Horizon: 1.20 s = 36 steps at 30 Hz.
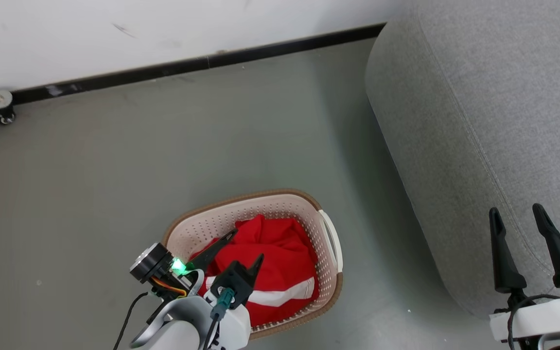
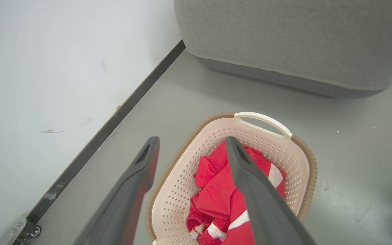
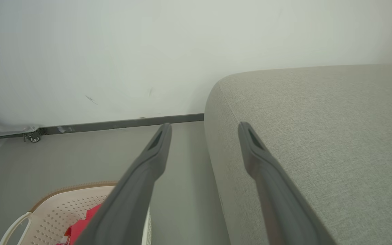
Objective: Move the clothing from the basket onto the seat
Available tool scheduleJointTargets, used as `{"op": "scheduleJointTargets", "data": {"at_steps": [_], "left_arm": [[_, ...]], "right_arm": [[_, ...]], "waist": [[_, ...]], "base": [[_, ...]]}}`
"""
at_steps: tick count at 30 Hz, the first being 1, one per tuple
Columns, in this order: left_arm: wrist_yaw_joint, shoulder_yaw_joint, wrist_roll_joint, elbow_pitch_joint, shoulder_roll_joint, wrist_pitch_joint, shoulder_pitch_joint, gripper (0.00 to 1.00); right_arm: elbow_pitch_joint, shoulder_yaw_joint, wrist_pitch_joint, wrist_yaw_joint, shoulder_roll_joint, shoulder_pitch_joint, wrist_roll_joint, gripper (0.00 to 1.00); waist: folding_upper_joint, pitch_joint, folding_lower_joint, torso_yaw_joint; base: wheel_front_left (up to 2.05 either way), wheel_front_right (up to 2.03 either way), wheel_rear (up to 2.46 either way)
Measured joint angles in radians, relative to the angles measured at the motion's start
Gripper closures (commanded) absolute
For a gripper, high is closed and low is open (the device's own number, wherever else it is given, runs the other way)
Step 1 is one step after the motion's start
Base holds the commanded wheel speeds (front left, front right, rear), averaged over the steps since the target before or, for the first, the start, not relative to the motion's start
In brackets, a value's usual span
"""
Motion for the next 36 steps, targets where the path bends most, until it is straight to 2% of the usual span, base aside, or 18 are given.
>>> {"op": "scheduleJointTargets", "data": {"at_steps": [8,36], "left_arm": [[-0.033,-0.044,0.053,0.065,0.010,0.000,-0.053,0.00],[-0.041,-0.053,0.091,0.257,0.002,0.022,-0.212,0.00]], "right_arm": [[0.007,0.006,-0.014,0.000,0.006,-0.031,0.020,0.00],[0.098,0.068,-0.106,0.000,0.018,-0.221,0.072,0.00]], "waist": [[0.0000,0.078,0.0000,-0.033],[-0.0001,0.312,0.0001,-0.127]], "base": [[0.00,0.00,0.00],[0.00,0.00,0.00]]}}
